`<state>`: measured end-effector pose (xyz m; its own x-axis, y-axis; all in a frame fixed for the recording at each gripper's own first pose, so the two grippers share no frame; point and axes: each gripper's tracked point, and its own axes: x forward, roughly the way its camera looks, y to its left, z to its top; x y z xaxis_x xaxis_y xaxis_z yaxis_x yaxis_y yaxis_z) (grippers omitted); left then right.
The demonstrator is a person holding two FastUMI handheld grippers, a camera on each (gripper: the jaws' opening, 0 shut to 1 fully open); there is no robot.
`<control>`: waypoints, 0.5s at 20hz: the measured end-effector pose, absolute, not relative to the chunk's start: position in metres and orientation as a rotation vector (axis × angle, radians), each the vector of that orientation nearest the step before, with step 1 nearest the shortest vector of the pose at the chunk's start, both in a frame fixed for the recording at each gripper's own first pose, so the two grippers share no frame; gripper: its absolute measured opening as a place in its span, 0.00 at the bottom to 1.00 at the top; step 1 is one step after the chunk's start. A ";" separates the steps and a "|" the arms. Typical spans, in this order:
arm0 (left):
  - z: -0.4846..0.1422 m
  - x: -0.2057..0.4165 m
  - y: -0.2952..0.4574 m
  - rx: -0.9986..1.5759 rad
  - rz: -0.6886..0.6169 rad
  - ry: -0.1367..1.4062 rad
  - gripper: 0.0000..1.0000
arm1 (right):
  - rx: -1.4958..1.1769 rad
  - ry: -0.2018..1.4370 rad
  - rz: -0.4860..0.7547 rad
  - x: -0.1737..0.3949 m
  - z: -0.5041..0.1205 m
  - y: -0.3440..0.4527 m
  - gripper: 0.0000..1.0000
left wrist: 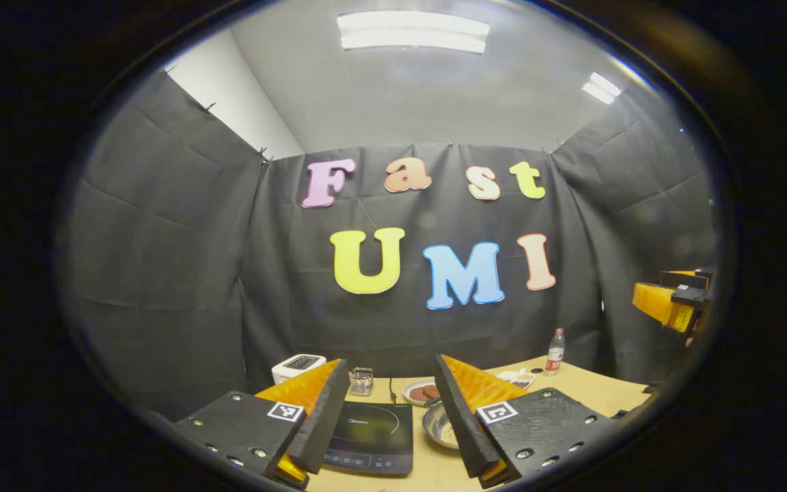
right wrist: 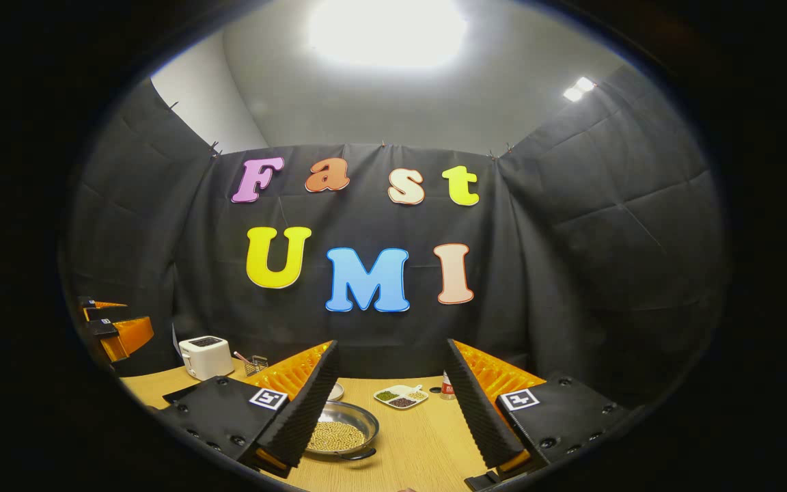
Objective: First push the handle of the pot to place it horizontally, then grasp the pot with both hands and set it on the induction cooktop.
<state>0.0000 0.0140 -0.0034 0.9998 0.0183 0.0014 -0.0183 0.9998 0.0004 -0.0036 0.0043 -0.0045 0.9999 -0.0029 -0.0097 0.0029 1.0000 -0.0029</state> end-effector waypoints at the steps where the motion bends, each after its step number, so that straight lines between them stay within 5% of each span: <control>1: -0.004 0.000 0.015 -0.001 0.018 -0.003 0.74 | -0.002 0.010 -0.003 -0.003 -0.004 0.004 0.97; 10: -0.002 0.002 0.017 0.006 0.016 -0.015 0.74 | -0.002 0.023 0.017 -0.001 -0.006 0.011 0.96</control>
<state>0.0017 0.0168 -0.0023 0.9998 0.0159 0.0148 -0.0160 0.9999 0.0058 -0.0009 0.0112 -0.0056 0.9996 0.0172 -0.0225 -0.0172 0.9998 -0.0020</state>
